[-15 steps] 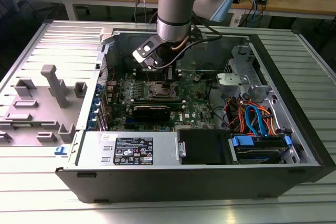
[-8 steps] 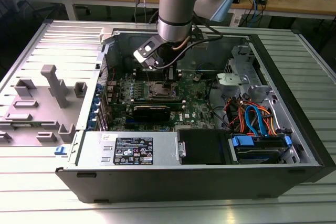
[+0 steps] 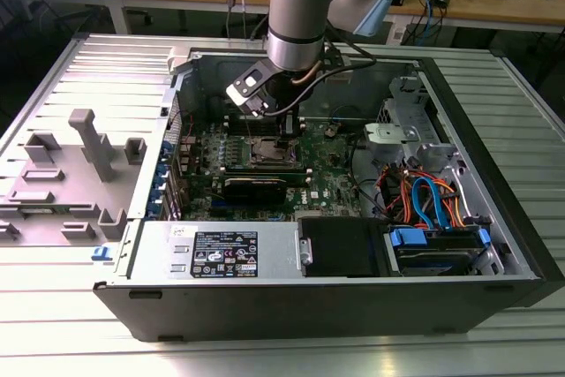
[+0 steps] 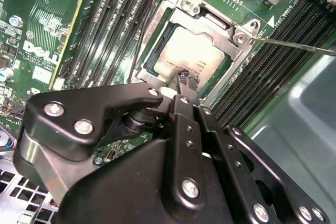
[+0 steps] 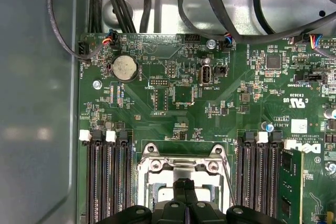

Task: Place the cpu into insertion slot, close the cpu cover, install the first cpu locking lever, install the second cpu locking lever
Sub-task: 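Install the first cpu locking lever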

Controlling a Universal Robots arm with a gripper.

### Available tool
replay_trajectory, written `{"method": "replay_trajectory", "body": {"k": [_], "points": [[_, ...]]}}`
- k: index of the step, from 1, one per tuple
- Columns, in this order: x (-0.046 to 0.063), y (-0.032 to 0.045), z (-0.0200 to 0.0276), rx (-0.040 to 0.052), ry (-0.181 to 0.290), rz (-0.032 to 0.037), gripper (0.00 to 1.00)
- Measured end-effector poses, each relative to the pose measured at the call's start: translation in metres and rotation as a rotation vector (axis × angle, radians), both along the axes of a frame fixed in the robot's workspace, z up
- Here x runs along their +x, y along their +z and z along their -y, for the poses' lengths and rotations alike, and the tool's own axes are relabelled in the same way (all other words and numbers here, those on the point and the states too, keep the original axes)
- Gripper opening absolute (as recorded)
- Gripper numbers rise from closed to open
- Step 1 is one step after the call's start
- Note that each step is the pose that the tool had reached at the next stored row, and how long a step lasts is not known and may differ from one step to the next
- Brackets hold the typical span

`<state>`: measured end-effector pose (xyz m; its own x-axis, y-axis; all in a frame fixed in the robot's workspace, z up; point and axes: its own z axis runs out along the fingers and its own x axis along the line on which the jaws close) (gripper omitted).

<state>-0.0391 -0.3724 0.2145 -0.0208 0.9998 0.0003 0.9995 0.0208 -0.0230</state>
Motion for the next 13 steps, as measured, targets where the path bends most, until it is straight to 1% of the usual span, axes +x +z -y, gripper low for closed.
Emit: {"method": "replay_trajectory", "body": {"k": [1,2,6,8,10,11,13], "points": [[0.0,0.0073,0.0,-0.0001,0.0,-0.0001,0.11],[0.0,0.0126,0.0,0.0001,0.0,-0.0001,0.11],[0.0,0.0197,0.0,0.0003,0.0,-0.0001,0.11],[0.0,0.0262,0.0,0.0007,0.0,-0.0001,0.11],[0.0,0.0311,0.0,0.0014,0.0,-0.0001,0.11],[0.0,0.0354,0.0,0.0032,0.0,-0.0001,0.11],[0.0,0.0385,0.0,0.0043,0.0,-0.0002,0.11]]}}
